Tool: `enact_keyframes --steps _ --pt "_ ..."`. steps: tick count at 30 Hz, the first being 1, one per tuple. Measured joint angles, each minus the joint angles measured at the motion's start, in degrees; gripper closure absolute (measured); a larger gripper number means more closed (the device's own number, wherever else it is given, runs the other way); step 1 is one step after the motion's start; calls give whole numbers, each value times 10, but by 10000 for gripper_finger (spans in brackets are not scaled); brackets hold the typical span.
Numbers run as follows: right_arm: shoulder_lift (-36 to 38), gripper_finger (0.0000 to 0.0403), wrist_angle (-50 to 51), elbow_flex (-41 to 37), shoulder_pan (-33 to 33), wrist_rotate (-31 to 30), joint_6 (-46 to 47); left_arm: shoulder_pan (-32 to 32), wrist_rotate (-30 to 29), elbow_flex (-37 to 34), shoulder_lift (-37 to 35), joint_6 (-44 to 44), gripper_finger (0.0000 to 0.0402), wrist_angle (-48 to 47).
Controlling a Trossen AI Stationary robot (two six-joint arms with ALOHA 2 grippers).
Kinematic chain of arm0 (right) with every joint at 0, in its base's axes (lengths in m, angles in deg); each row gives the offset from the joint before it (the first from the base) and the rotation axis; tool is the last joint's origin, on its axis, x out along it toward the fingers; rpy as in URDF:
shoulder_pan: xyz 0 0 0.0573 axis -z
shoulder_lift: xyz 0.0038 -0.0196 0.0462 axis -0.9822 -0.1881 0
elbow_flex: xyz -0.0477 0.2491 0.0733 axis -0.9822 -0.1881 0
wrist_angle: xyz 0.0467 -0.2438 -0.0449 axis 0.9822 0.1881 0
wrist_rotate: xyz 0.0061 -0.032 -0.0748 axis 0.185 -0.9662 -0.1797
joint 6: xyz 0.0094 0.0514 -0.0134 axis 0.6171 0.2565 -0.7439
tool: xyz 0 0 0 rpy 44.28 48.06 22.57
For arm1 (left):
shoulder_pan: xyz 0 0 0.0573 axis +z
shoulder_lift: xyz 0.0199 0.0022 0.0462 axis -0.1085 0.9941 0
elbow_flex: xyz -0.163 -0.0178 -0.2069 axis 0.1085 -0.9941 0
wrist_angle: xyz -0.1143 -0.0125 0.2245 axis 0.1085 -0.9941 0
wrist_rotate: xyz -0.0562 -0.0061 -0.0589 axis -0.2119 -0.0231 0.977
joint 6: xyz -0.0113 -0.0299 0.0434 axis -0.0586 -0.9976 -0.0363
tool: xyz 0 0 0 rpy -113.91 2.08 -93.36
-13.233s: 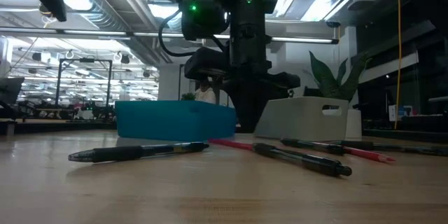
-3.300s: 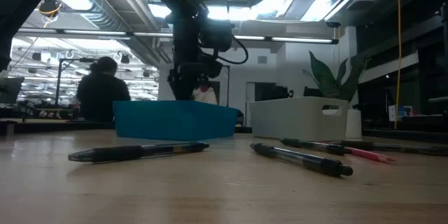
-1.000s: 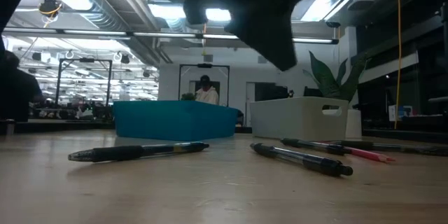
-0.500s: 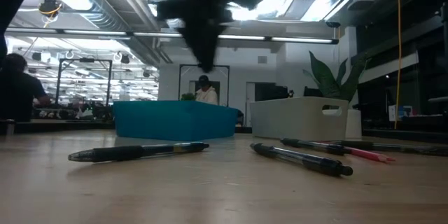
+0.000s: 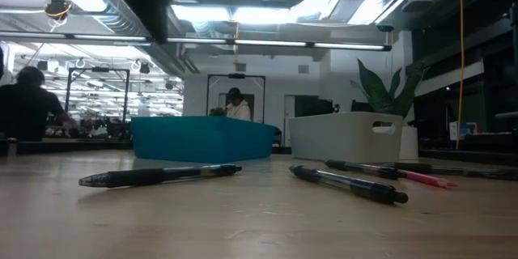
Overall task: Sort pens & pencils
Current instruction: Put the red pencil into the blue bin
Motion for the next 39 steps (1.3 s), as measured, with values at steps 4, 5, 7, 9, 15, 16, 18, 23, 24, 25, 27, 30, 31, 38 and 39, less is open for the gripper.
enact_keyframes --steps 4,5,7,9,15,16,18,23,24,25,27,30,31,38,39 --pt "0 389 -1 -88 -75 -37 98 -16 1 -28 -54 -63 333 -3" --pt "0 389 -6 -117 -91 -40 126 -21 -1 -32 -64 -76 333 -3" --pt "0 389 -34 -179 -122 -33 178 -29 -5 -34 -79 -93 333 -5" --pt "-1 389 -66 -236 -149 -17 233 -37 -14 -34 -89 -101 333 -5" --pt "-1 389 -184 -361 -206 -2 390 -48 -33 -34 -98 -107 333 -6" --pt "-1 389 -202 -375 -212 -6 421 -48 -33 -34 -98 -107 333 -7" --pt "-1 389 -234 -405 -222 -14 476 -48 -33 -34 -98 -107 333 -10" --pt "-1 389 -284 -474 -237 -21 587 -48 -52 -34 -98 -96 333 -21" --pt "-1 389 -282 -486 -239 -19 607 -48 -55 -34 -98 -96 333 -25" --pt "-1 389 -281 -497 -241 -17 625 -48 -58 -34 -98 -96 333 -27" --pt "-1 389 -284 -517 -241 -17 647 -48 -64 -34 -98 -96 333 -31" --pt "-1 387 -292 -547 -241 -17 654 -48 -74 -34 -98 -96 333 -32" --pt "-1 385 -310 -558 -241 -19 654 -48 -76 -34 -98 -95 333 -33" --pt "-1 331 -403 -622 -241 -21 654 -48 -90 -34 -98 -91 333 -35" --pt "-1 322 -404 -627 -241 -21 654 -48 -95 -34 -98 -91 333 -35"
